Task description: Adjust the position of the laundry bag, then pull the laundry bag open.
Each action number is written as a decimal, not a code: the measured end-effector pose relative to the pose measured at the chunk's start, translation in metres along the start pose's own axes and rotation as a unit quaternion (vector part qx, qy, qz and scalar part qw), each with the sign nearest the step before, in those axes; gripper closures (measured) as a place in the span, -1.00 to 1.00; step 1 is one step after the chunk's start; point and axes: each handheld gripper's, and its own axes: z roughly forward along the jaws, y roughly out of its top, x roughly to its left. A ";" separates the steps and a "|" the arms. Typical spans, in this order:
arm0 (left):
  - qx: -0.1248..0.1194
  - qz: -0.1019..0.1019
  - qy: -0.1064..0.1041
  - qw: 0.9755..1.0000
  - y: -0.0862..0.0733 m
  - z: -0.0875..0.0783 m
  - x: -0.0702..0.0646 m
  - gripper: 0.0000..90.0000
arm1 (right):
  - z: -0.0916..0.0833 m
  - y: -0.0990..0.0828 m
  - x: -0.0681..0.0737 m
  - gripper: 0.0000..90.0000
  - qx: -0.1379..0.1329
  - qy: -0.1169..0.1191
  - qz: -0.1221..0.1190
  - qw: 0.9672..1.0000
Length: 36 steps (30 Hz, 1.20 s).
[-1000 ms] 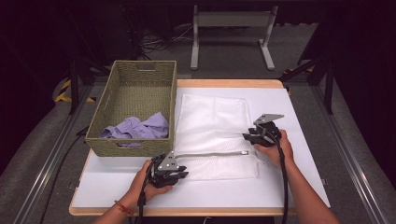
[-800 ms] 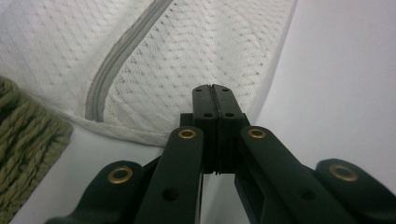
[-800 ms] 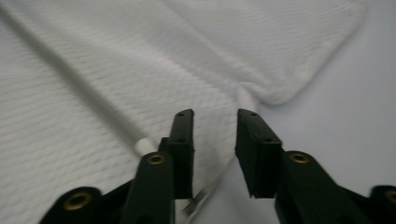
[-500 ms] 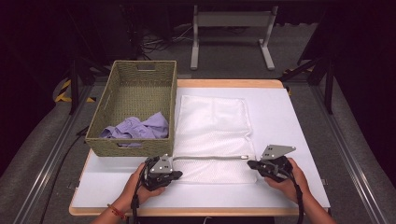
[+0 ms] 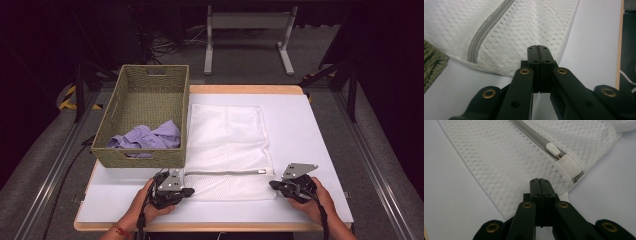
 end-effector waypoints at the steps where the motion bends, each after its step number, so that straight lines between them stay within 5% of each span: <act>1: -0.004 -0.002 0.000 1.000 -0.001 0.000 0.000 0.98 | -0.001 -0.001 0.001 1.00 0.001 0.005 -0.002 1.000; 14: -0.018 -0.011 -0.003 1.000 -0.003 -0.001 0.001 0.93 | -0.007 -0.006 0.007 1.00 0.002 0.024 -0.020 1.000; 21: -0.040 -0.014 0.009 0.999 0.000 -0.010 0.004 0.79 | -0.018 -0.003 0.008 1.00 -0.057 0.000 -0.026 0.998; 26: -0.056 -0.016 0.030 0.998 0.001 -0.017 0.005 0.61 | -0.027 -0.002 0.005 1.00 -0.101 -0.029 -0.029 0.994; 33: -0.068 -0.013 0.052 0.996 0.011 -0.019 0.005 0.20 | -0.030 0.000 -0.002 1.00 -0.111 -0.047 -0.019 0.992; 36: -0.067 -0.007 0.047 0.997 0.016 -0.016 0.004 0.21 | -0.028 0.001 -0.004 1.00 -0.112 -0.051 -0.015 0.992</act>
